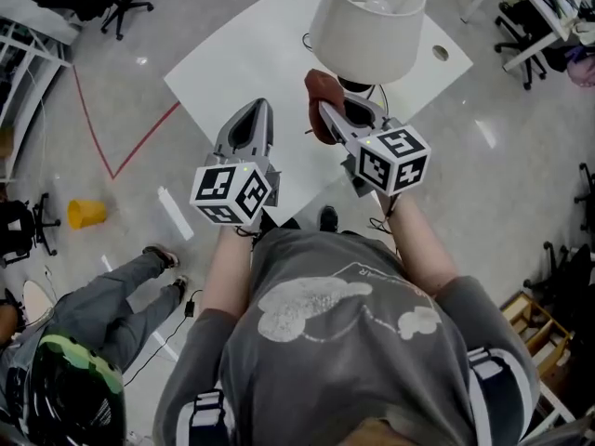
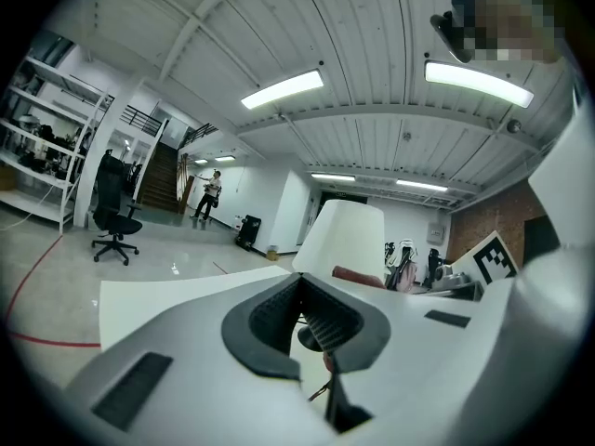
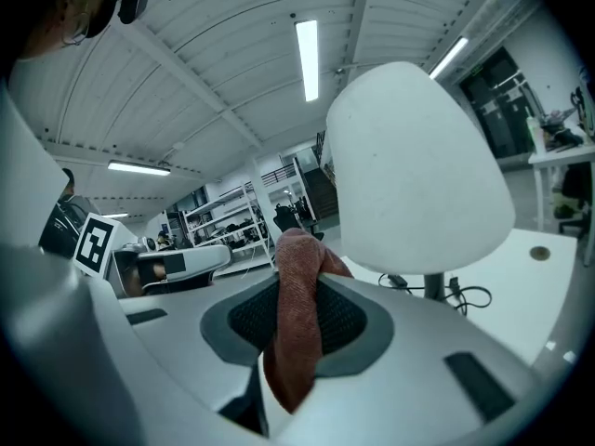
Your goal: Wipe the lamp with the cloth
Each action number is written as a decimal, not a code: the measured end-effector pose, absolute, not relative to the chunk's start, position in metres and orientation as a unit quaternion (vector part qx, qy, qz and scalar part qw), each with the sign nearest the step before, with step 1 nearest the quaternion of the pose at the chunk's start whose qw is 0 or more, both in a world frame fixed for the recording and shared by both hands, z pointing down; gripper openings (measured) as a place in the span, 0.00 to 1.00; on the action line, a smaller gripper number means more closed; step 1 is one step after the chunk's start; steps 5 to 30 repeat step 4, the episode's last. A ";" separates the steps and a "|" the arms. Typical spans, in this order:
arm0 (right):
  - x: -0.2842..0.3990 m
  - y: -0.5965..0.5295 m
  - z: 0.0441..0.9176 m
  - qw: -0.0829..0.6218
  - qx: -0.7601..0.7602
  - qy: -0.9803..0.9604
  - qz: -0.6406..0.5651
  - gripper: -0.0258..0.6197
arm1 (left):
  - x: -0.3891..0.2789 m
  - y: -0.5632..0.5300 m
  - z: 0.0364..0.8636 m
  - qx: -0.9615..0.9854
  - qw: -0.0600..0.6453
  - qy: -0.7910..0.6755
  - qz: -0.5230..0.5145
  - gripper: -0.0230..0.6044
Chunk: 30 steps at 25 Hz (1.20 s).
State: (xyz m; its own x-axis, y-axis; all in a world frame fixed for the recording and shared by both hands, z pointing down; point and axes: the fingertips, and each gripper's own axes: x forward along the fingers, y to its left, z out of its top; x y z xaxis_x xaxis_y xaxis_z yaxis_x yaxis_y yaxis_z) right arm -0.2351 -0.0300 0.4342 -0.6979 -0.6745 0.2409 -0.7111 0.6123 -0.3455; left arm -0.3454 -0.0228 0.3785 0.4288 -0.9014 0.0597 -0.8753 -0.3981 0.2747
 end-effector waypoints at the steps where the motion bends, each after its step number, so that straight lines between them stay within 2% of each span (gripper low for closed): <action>1: -0.233 -0.030 0.436 0.044 0.386 -0.897 0.212 0.18 | -0.343 -0.022 0.379 0.835 0.131 -0.532 -0.046 0.05; 30: -0.229 -0.032 0.439 0.046 0.384 -0.897 0.214 0.18 | -0.335 -0.020 0.381 0.836 0.129 -0.532 -0.039 0.05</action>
